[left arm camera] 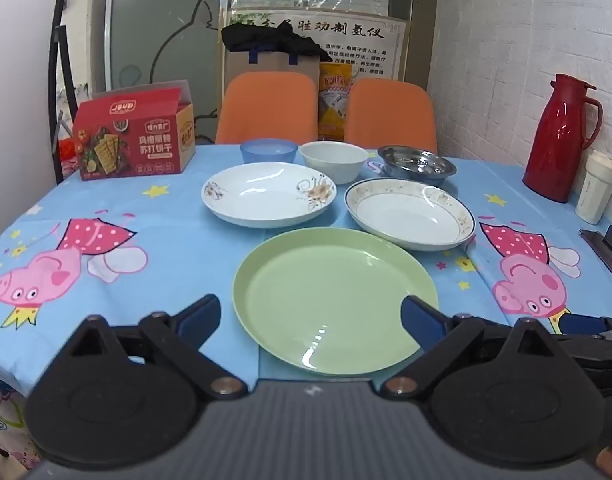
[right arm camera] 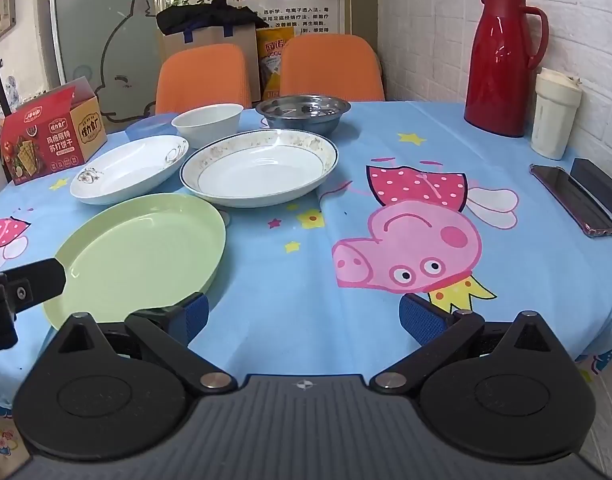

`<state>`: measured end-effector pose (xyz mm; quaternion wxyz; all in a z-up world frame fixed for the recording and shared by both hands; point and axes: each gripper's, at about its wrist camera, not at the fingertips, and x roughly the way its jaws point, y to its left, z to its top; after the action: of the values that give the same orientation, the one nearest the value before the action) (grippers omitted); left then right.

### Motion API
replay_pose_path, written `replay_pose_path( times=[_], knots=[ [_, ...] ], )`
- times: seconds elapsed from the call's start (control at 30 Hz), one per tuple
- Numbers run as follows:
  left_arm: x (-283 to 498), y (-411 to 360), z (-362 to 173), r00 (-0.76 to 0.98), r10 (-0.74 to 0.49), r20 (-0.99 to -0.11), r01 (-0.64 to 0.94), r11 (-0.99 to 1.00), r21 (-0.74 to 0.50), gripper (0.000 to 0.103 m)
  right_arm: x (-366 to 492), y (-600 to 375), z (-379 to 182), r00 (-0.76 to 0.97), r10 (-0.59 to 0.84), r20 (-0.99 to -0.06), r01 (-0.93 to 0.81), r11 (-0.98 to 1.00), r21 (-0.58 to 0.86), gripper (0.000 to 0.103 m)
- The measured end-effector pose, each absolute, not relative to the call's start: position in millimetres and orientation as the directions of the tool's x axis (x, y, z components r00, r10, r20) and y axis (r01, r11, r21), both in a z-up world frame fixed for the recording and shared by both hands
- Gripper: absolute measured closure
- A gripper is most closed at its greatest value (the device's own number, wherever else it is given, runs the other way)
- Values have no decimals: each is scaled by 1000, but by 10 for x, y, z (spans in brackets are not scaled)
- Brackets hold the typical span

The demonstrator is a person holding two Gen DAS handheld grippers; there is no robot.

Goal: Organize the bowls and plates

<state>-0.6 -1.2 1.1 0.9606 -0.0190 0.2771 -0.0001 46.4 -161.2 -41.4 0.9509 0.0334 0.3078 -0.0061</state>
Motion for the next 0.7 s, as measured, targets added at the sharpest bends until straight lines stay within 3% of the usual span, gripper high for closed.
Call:
replay_pose_path(
  times=[0.7],
  knots=[
    [-15,61,12,847,-6,-531,-24,999,-49,7,476,-1539,-398,814,20,-580,13,999,53,0]
  ],
)
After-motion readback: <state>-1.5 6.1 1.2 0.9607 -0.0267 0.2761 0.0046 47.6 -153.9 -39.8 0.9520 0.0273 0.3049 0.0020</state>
